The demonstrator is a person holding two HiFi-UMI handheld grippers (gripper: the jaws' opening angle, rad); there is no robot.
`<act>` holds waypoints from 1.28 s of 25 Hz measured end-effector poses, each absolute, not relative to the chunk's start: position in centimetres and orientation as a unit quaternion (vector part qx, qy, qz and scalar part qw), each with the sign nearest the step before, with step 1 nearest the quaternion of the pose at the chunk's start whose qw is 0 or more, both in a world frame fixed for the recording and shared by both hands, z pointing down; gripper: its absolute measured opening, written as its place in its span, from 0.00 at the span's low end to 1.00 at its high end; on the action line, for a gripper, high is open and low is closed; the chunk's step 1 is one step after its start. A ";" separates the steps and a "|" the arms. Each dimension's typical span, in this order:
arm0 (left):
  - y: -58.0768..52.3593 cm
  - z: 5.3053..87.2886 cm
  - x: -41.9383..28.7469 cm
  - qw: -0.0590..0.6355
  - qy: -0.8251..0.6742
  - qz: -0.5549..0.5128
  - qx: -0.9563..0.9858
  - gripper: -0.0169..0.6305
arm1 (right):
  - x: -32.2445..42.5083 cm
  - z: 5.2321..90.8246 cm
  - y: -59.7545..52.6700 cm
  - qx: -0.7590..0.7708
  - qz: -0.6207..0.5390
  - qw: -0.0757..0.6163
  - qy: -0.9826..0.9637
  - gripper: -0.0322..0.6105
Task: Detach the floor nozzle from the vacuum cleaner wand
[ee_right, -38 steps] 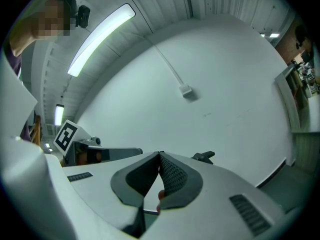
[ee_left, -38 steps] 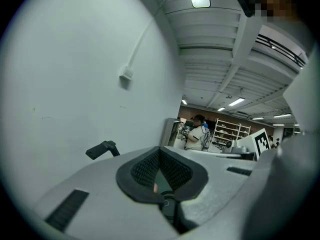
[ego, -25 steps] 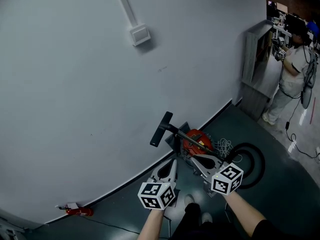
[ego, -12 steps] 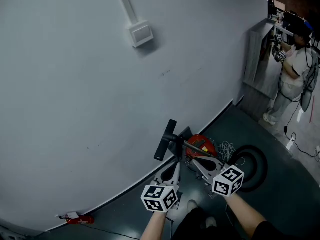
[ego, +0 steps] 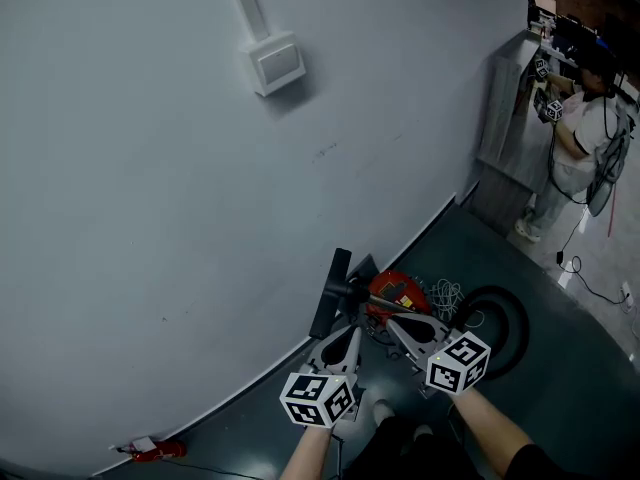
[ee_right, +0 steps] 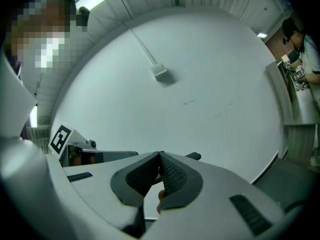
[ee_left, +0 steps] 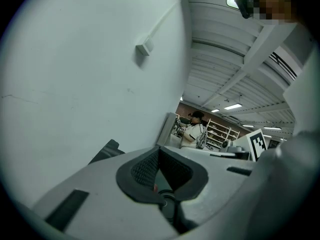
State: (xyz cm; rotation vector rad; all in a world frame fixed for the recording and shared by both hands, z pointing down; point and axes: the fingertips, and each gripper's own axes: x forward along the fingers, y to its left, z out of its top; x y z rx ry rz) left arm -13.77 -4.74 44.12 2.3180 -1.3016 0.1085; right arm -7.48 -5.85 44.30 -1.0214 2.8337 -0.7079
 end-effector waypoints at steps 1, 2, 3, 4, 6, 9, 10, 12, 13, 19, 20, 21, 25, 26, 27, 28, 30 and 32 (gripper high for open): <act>-5.1 44.0 -13.9 0.238 -0.475 0.039 0.846 0.03 | -7.5 44.1 -6.1 -0.332 -0.225 0.023 0.916 0.08; -5.3 44.0 -14.0 0.240 -0.476 0.038 0.845 0.03 | -7.4 44.1 -6.4 -0.334 -0.223 0.021 0.915 0.08; -5.4 44.0 -14.1 0.242 -0.477 0.037 0.844 0.03 | -7.3 44.1 -6.5 -0.335 -0.223 0.018 0.915 0.08; -5.5 44.1 -14.2 0.243 -0.477 0.038 0.844 0.03 | -7.3 44.2 -6.6 -0.336 -0.223 0.015 0.915 0.08; -5.8 44.1 -14.2 0.245 -0.478 0.038 0.843 0.03 | -7.2 44.2 -7.0 -0.337 -0.220 0.010 0.915 0.08; -6.4 44.6 -14.0 0.249 -0.482 0.038 0.839 0.03 | -7.1 44.5 -7.6 -0.333 -0.217 0.003 0.918 0.08; -6.5 44.8 -13.9 0.251 -0.484 0.038 0.838 0.03 | -7.0 44.7 -7.8 -0.330 -0.216 -0.001 0.919 0.08; -7.1 45.3 -13.7 0.254 -0.490 0.038 0.833 0.03 | -6.9 45.3 -8.5 -0.324 -0.214 -0.009 0.922 0.08; -7.4 45.5 -13.7 0.256 -0.495 0.038 0.829 0.03 | -6.8 45.6 -9.0 -0.320 -0.214 -0.012 0.923 0.08; -9.4 47.2 -13.2 0.269 -0.520 0.034 0.810 0.03 | -6.0 47.3 -11.6 -0.299 -0.208 -0.032 0.931 0.08; -9.6 47.5 -13.0 0.272 -0.522 0.034 0.808 0.03 | -5.8 47.7 -12.0 -0.296 -0.212 -0.033 0.931 0.08; -9.8 47.8 -12.8 0.274 -0.525 0.034 0.805 0.03 | -5.6 48.1 -12.4 -0.295 -0.216 -0.034 0.930 0.08; -10.5 49.1 -12.6 0.283 -0.539 0.039 0.792 0.03 | -5.0 49.4 -13.4 -0.293 -0.219 -0.040 0.930 0.08; -10.6 49.5 -12.6 0.287 -0.545 0.038 0.787 0.03 | -4.9 49.8 -13.6 -0.292 -0.214 -0.044 0.931 0.08; -10.8 49.9 -12.7 0.292 -0.551 0.035 0.781 0.03 | -4.9 50.2 -13.7 -0.289 -0.208 -0.050 0.933 0.08; -10.9 50.3 -12.9 0.299 -0.558 0.030 0.774 0.03 | -4.9 50.8 -13.8 -0.285 -0.202 -0.057 0.935 0.08; -11.2 51.3 -13.1 0.314 -0.570 0.019 0.759 0.03 | -5.0 52.1 -13.8 -0.273 -0.193 -0.073 0.940 0.08; -11.5 52.3 -13.3 0.329 -0.580 0.006 0.745 0.03 | -5.1 53.5 -14.0 -0.263 -0.185 -0.089 0.943 0.08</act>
